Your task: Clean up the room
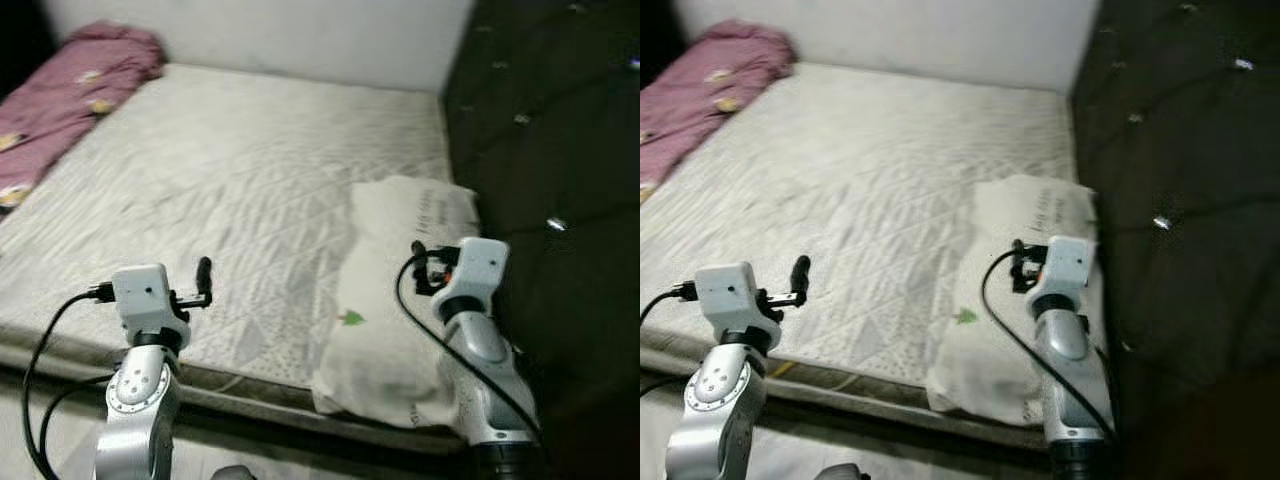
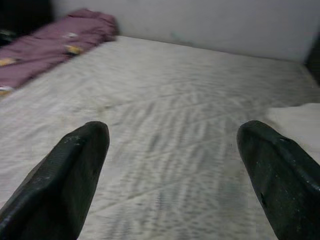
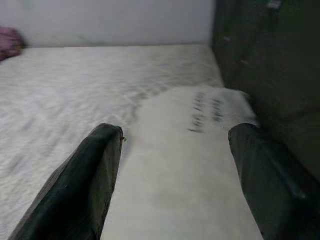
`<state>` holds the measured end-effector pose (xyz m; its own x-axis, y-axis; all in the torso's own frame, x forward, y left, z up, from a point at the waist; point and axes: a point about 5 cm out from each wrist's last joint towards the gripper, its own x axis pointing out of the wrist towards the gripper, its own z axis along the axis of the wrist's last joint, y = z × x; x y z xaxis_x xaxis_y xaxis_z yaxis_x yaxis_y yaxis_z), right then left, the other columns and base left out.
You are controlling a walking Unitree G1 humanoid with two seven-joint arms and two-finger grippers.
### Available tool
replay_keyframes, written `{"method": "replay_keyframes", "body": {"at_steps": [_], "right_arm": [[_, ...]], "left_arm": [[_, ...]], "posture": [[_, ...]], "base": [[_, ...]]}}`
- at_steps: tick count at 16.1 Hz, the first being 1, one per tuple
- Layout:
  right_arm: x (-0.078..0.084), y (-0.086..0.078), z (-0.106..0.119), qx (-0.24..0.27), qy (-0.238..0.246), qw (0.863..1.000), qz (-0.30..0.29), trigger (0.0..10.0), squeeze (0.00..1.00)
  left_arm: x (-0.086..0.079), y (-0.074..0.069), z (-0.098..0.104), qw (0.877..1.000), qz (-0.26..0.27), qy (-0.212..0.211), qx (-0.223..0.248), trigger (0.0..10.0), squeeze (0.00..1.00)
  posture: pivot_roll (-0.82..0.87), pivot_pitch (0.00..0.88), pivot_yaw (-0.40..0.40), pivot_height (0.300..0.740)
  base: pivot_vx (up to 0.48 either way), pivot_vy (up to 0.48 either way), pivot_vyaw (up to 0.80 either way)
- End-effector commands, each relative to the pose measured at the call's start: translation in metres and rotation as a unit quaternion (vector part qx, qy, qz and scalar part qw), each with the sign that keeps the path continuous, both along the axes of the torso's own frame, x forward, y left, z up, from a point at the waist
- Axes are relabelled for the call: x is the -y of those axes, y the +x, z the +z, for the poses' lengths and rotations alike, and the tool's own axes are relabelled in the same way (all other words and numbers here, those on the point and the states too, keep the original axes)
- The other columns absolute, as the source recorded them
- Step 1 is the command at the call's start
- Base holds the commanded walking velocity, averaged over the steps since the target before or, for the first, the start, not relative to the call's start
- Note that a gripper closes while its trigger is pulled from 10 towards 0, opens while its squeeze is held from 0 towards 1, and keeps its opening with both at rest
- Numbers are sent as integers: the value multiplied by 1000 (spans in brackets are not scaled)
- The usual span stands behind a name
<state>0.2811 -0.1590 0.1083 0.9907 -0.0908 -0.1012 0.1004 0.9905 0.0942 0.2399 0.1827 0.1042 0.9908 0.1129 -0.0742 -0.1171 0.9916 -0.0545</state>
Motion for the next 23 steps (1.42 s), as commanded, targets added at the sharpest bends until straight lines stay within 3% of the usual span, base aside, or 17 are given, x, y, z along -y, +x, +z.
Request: {"method": "replay_keyframes", "body": {"at_steps": [1, 15, 20, 23], "right_arm": [[-1, 1, 9, 11, 4, 1000, -2, 10000, 0], [0, 0, 6, 0, 17, 1000, 3, 10000, 0], [1, 1, 6, -1, 14, 1000, 7, 10000, 0], [0, 1, 6, 0, 11, 1000, 16, 10000, 0]], "left_arm": [[-3, 0, 3, 1000, 6, -4, 2, 10000, 0], [-2, 3, 4, 1000, 3, -7, 3, 10000, 0], [-2, 3, 4, 1000, 3, -8, 3, 10000, 0], [-2, 3, 5, 1000, 7, -6, 8, 10000, 0]], "posture": [[35, 0, -15, 740], [33, 0, -12, 740], [31, 0, -14, 740], [32, 0, -16, 740]], "base": [[0, 0, -800], [0, 383, -572], [0, 405, 0], [0, 0, 0]]}}
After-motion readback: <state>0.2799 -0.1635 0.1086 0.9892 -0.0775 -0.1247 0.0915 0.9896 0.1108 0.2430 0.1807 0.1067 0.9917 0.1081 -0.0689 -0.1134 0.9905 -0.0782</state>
